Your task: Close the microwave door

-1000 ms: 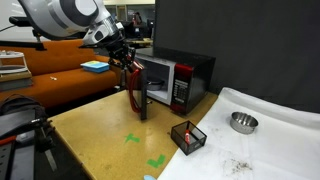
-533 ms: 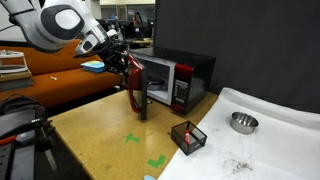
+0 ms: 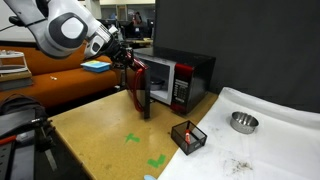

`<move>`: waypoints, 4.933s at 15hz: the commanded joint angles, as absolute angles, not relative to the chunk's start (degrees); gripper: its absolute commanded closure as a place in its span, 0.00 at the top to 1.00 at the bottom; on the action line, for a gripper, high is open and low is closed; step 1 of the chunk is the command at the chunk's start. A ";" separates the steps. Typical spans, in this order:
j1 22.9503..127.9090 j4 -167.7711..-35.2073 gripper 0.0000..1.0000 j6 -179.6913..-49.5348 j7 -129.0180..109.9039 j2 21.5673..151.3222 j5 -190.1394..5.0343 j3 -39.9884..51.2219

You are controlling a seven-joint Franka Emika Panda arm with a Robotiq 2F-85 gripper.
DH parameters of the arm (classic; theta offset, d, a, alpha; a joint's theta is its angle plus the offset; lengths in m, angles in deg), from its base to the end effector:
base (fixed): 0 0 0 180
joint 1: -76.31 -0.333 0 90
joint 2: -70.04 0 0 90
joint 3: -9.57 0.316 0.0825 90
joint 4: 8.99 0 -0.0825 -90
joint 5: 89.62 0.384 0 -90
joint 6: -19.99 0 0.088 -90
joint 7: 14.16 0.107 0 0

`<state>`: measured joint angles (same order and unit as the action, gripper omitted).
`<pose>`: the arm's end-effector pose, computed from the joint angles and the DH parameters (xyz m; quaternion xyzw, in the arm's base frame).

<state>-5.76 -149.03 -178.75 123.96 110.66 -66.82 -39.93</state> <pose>0.4627 0.2271 0.2017 -0.5055 0.7704 -0.2595 0.2892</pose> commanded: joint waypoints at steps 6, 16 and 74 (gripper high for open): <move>22.32 -128.66 0.00 -177.88 106.23 106.02 -73.03 -19.82; 45.33 -136.50 0.00 -177.22 98.12 97.38 -68.06 3.69; 63.40 -159.20 0.00 -135.55 88.14 69.09 -82.33 20.64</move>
